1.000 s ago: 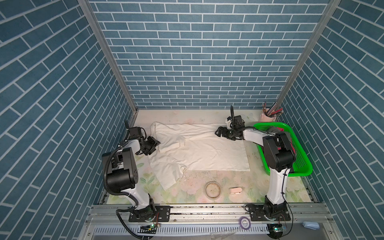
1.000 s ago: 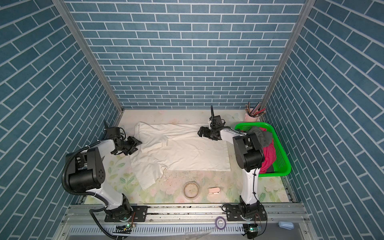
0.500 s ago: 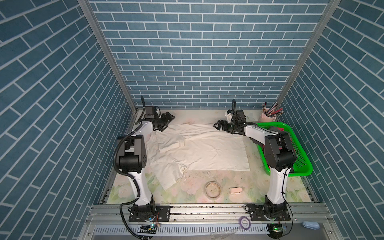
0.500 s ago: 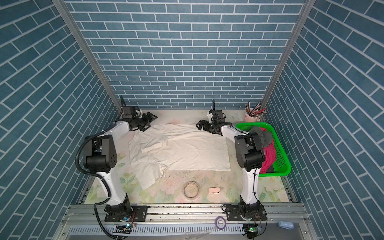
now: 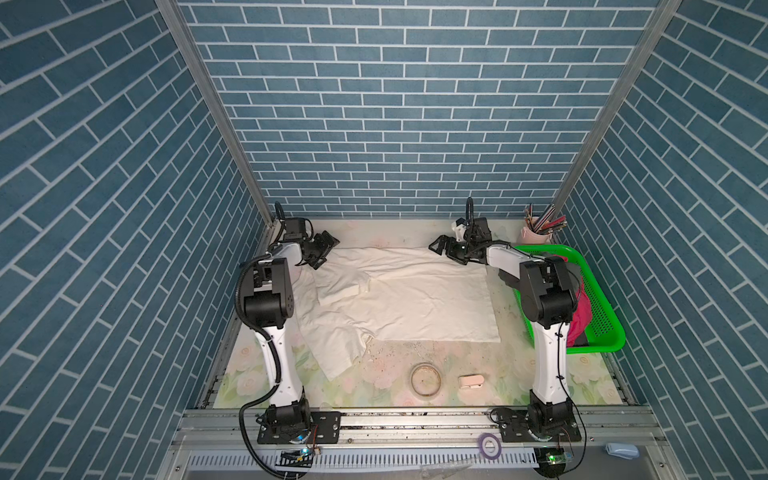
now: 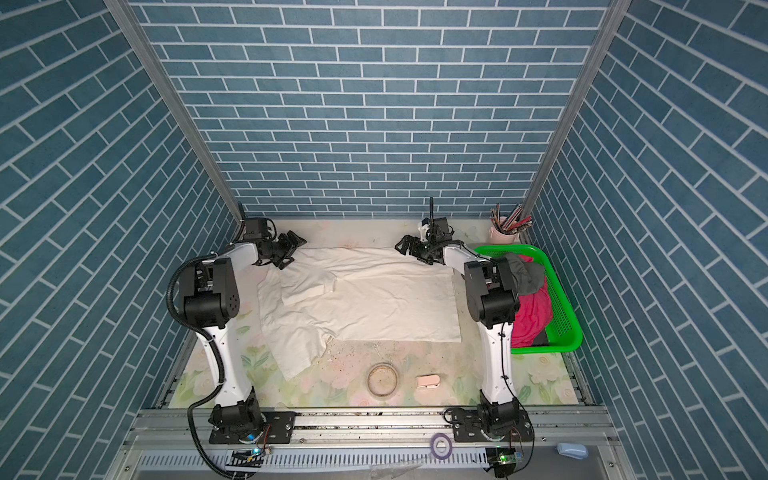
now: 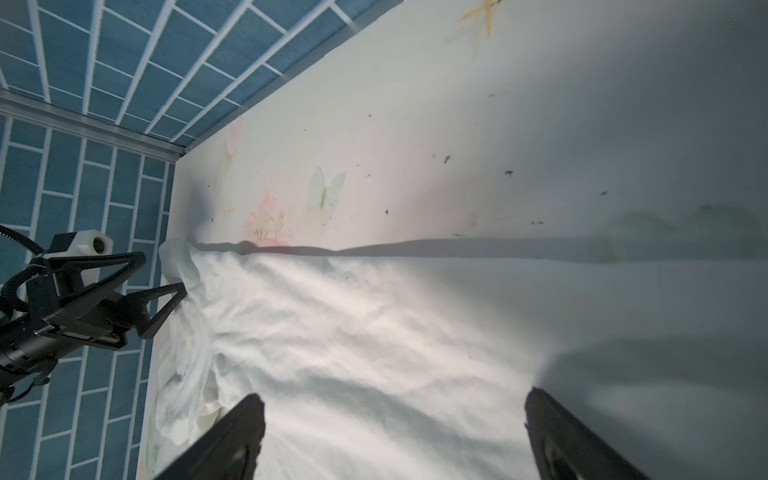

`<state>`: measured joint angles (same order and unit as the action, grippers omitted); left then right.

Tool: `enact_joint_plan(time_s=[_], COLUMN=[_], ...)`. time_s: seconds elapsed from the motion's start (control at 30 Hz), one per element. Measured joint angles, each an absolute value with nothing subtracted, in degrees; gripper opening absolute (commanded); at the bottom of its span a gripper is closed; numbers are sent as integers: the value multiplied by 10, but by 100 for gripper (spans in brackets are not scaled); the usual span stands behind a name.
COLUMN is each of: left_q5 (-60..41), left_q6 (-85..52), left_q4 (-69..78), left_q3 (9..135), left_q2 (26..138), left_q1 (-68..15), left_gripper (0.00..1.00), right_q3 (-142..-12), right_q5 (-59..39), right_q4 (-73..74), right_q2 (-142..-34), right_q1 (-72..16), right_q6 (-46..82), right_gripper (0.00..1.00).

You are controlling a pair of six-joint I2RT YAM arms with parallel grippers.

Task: Fold and stack the t-shirts
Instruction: 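Pinch the far corners of the white t-shirt with both grippers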

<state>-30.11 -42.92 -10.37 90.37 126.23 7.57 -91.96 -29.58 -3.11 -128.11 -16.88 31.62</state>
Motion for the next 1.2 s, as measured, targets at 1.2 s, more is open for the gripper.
enact_joint_plan(time_s=[1.2], left_q5=[-265], left_q6=[-369], left_q4=[-244], left_q3=[1051], left_q2=[1225], left_q1=[82], left_gripper=[89], right_q3=[-1033], right_q5=[-221], right_q4=[-181], right_q2=[-1252], right_q1=[-133], right_q6=[265], right_gripper=[99])
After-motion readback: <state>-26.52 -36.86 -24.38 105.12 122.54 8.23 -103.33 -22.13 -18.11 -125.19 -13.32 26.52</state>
